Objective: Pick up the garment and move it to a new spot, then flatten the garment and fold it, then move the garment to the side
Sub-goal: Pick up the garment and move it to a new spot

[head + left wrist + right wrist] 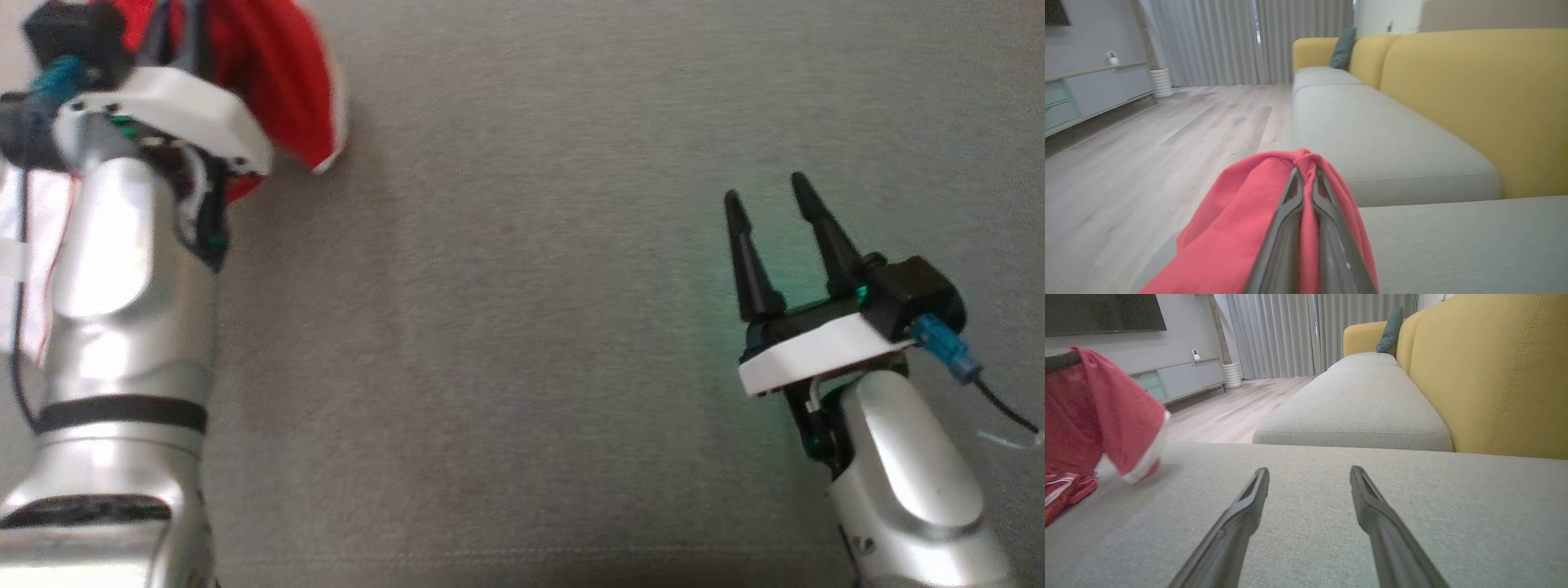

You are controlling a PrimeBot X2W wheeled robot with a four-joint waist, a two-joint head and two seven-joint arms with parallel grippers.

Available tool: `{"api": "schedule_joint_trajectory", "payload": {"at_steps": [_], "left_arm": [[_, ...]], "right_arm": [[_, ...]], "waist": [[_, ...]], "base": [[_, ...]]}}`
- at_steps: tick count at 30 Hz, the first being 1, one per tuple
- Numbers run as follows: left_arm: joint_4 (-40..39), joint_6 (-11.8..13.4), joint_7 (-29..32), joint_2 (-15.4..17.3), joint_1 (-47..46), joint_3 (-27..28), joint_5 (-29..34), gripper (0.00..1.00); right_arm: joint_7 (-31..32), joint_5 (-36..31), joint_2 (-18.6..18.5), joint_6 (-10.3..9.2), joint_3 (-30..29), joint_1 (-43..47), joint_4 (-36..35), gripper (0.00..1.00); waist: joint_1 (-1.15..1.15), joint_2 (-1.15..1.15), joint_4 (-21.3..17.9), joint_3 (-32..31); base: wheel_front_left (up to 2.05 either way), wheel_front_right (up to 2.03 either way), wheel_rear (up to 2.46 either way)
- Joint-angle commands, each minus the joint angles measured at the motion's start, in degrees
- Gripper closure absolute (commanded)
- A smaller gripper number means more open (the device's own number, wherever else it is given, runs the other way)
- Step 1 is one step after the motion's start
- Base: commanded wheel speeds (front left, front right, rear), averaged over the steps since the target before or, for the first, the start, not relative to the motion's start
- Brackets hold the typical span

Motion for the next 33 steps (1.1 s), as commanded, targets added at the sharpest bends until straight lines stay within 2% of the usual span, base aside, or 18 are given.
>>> {"api": "schedule_joint_trajectory", "payload": {"at_steps": [1, 10, 14, 18, 22, 26, 29, 30, 31, 33], "left_arm": [[-3.52, -0.35, -0.67, 0.89, -0.62, -0.18, -0.31, 1.0], [-8.84, -1.32, -0.68, -3.7, 4.07, -8.45, -4.06, 1.0], [-12.22, -1.12, -0.68, -3.87, 6.07, -16.07, -11.98, 1.0], [-15.37, 2.34, -0.68, -3.89, 7.25, -23.97, -18.72, 1.0], [-15.98, 5.96, -0.68, -3.89, 8.73, -28.75, -21.71, 1.0], [-15.44, 8.94, -0.68, -3.9, 11.37, -28.63, -21.0, 1.0], [-15.59, 9.9, -0.69, -3.9, 13.32, -27.39, -20.22, 1.0], [-15.85, 10.35, -0.69, -3.86, 14.32, -26.77, -19.3, 0.43], [-15.97, 10.67, -0.69, -3.76, 15.46, -26.18, -18.46, 0.0], [-16.91, 11.51, -0.69, -3.66, 17.86, -24.36, -17.01, 0.0]], "right_arm": [[-0.62, 0.35, 1.13, 0.4, 1.21, 0.7, -2.19, 0.0], [-0.62, 1.15, 2.9, 0.4, 2.39, 0.92, -2.71, 0.0], [-0.62, 1.64, 3.29, 0.4, 2.94, 1.47, -2.55, 0.0], [-0.62, 1.86, 3.5, 0.4, 3.07, 2.26, -2.47, 0.0], [-0.62, 1.93, 3.62, 0.4, 3.03, 3.15, -2.64, 0.0], [-0.62, 1.96, 3.67, 0.4, 2.35, 3.84, -2.88, 0.0], [-0.62, 1.99, 3.68, 0.4, 2.1, 4.16, -3.03, 0.0], [-0.62, 1.94, 3.69, 0.4, 2.04, 4.26, -3.13, 0.0], [-0.62, 1.91, 3.69, 0.4, 1.96, 4.33, -3.21, 0.0], [-0.62, 1.67, 3.69, 0.4, 1.66, 4.48, -3.27, 0.0]], "waist": [[0.0, 0.0, -4.37, -2.03], [0.0, 0.0, -15.29, -4.18], [0.0, 0.0, -19.53, -4.63], [0.0, 0.0, -22.32, -4.92], [0.0, 0.0, -23.19, -4.97], [0.0, 0.0, -22.16, -5.08], [0.0, 0.0, -20.92, -5.14], [0.0, 0.0, -20.19, -5.18], [0.0, 0.0, -19.43, -5.25], [0.0, 0.0, -17.74, -5.6]], "base": [[0.0, 0.0, 0.0], [0.0, 0.0, 0.0], [0.0, 0.0, 0.0], [0.0, 0.0, 0.0], [0.0, 0.0, 0.0], [0.0, 0.0, 0.0], [0.0, 0.0, 0.0], [0.0, 0.0, 0.0], [0.0, 0.0, 0.0], [0.0, 0.0, 0.0]]}}
